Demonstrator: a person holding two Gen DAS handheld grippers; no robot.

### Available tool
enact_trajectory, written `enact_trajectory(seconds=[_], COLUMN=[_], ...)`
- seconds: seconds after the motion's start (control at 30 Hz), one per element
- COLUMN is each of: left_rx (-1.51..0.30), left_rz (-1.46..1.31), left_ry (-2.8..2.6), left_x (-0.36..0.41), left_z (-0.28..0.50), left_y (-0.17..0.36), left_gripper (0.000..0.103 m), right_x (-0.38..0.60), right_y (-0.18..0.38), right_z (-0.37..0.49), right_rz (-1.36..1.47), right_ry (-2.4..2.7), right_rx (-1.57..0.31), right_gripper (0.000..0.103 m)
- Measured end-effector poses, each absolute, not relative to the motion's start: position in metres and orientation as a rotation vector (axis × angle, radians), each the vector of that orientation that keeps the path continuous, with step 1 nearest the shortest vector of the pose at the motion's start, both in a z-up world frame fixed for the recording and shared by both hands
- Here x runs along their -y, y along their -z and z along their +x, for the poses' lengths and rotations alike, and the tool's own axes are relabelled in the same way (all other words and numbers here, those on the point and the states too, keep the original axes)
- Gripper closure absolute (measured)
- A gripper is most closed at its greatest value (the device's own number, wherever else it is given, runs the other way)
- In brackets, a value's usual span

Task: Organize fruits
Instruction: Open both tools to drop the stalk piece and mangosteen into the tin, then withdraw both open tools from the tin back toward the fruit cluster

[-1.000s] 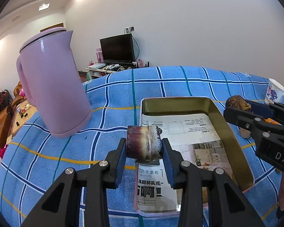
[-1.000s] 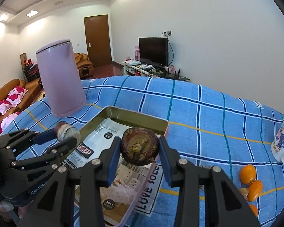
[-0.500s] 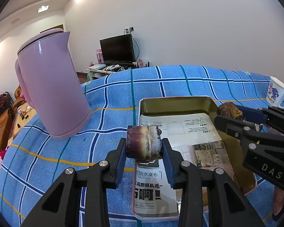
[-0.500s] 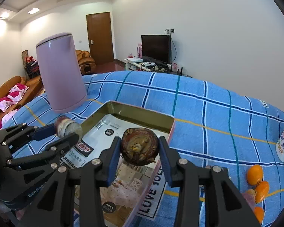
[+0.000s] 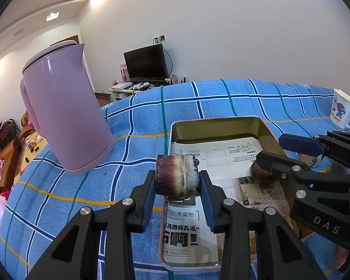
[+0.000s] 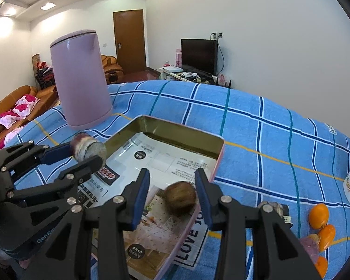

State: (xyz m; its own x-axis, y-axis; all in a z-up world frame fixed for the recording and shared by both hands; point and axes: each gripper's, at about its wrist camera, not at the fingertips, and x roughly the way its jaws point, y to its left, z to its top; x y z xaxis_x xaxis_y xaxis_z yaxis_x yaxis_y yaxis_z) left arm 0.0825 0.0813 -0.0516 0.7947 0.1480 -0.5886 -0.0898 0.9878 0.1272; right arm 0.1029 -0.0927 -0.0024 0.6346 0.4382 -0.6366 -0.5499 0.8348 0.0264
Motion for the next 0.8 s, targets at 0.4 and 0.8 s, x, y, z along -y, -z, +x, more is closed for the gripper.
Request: enact_trajectory(seconds=[0.4, 0.8], left_rx=[-0.636, -0.589], left_rz=[0.077, 0.084], left_ry=[-0.114, -0.138], left_x=[-0.082, -0.08], left_z=[0.078, 0.07], left_y=[0.051, 0.042], left_gripper=[0.064, 0.035], right_x=[0.098, 0.113], right_y=[0.004, -0.001], right_z=[0.1, 0.096], right_rz=[-0.167, -0.17], right_ry=[-0.557, -0.485], right_rx=[-0.671, -0.64], right_gripper=[0.03, 0.023])
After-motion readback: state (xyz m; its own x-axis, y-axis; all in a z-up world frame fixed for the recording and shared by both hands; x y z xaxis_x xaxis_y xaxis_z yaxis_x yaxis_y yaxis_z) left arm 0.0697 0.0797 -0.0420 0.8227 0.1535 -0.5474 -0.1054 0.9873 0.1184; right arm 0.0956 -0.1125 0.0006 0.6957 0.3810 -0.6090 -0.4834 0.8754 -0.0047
